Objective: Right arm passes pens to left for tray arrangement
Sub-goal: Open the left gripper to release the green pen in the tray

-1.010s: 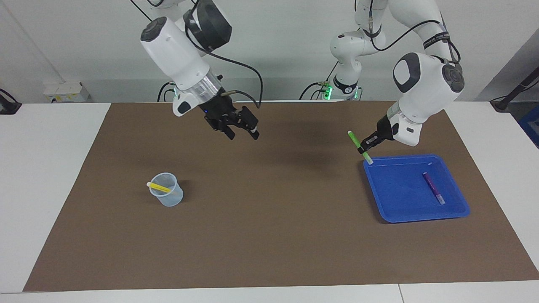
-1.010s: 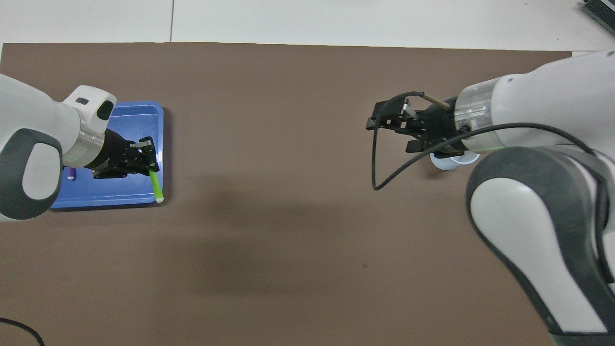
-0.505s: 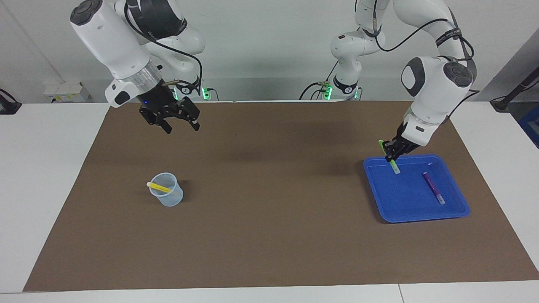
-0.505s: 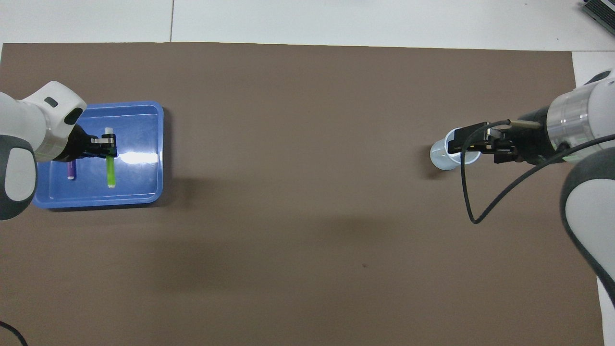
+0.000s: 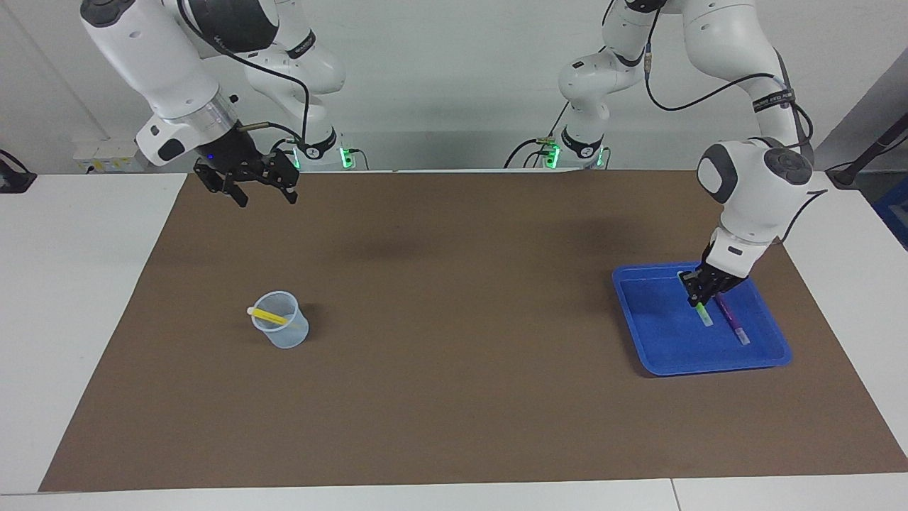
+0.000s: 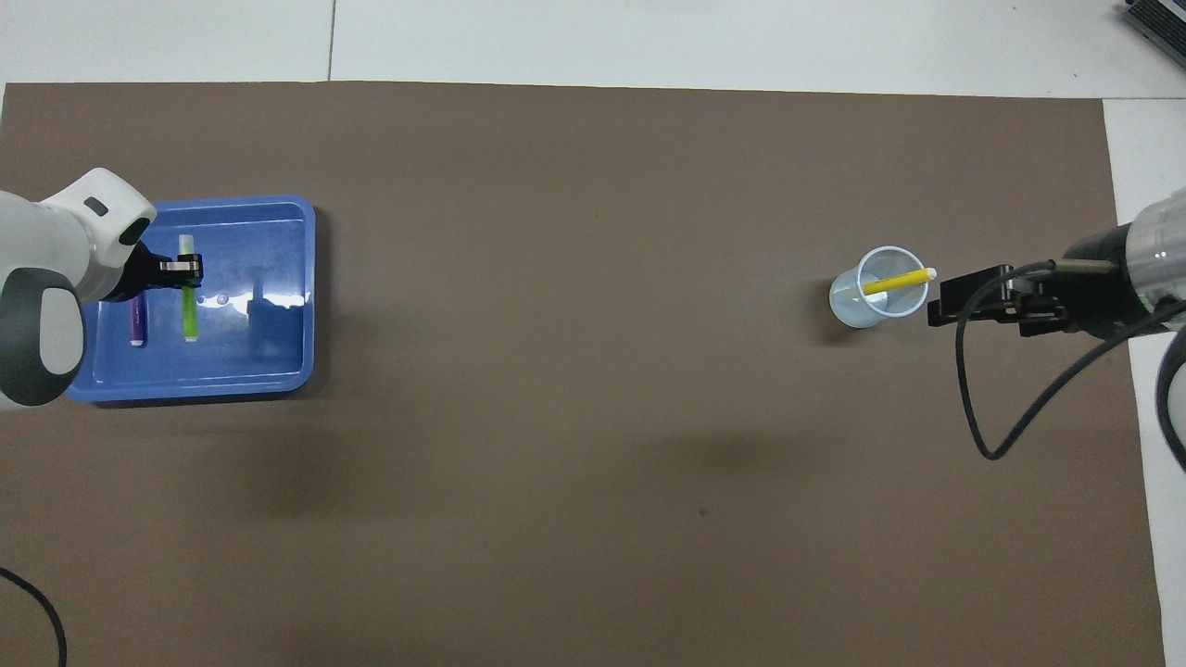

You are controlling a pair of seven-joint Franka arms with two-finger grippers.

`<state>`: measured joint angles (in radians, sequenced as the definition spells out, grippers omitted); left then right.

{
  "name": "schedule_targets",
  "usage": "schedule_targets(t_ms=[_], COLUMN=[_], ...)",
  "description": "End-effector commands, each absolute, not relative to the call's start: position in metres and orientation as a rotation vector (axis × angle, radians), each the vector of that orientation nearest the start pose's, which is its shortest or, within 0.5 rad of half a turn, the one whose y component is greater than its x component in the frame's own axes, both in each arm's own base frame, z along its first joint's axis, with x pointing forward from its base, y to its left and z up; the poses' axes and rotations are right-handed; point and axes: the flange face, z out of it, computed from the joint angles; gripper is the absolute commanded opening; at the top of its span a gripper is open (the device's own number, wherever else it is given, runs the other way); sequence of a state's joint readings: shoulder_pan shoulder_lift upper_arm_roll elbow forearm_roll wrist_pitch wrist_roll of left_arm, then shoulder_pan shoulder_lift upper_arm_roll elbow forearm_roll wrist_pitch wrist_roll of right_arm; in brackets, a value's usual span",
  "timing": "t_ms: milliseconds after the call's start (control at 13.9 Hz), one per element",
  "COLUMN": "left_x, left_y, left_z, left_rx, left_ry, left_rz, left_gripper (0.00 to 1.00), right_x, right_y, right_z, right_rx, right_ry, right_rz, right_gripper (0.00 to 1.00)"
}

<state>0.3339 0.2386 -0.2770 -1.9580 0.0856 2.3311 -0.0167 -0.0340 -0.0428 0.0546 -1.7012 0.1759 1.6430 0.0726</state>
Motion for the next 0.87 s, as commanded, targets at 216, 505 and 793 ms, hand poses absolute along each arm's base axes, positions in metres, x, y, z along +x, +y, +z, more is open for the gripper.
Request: schedule_targets(t_ms=[216, 505, 793], left_x=[0.627, 0.625, 0.615], left_y=[0.073, 0.074, 0.079], left_z=[0.334, 0.33, 0.316], left_rx=[-3.074, -3.074, -3.082], left_ry=[0.026, 0.026, 0.011], left_rz=[-0.308, -0.289, -0.235], left_gripper=[0.0, 0.0, 0.0], right_x=[0.537, 0.538, 0.538], right_y=[0.023, 0.016, 0.017], right_z=[0.596, 0.597, 0.598], right_rx=[-3.053, -3.05, -3.05], right_ry=[-0.005, -0.005, -0.005], right_rz=[0.021, 0.019, 0.008], right_gripper=[1.0, 1.0, 1.0])
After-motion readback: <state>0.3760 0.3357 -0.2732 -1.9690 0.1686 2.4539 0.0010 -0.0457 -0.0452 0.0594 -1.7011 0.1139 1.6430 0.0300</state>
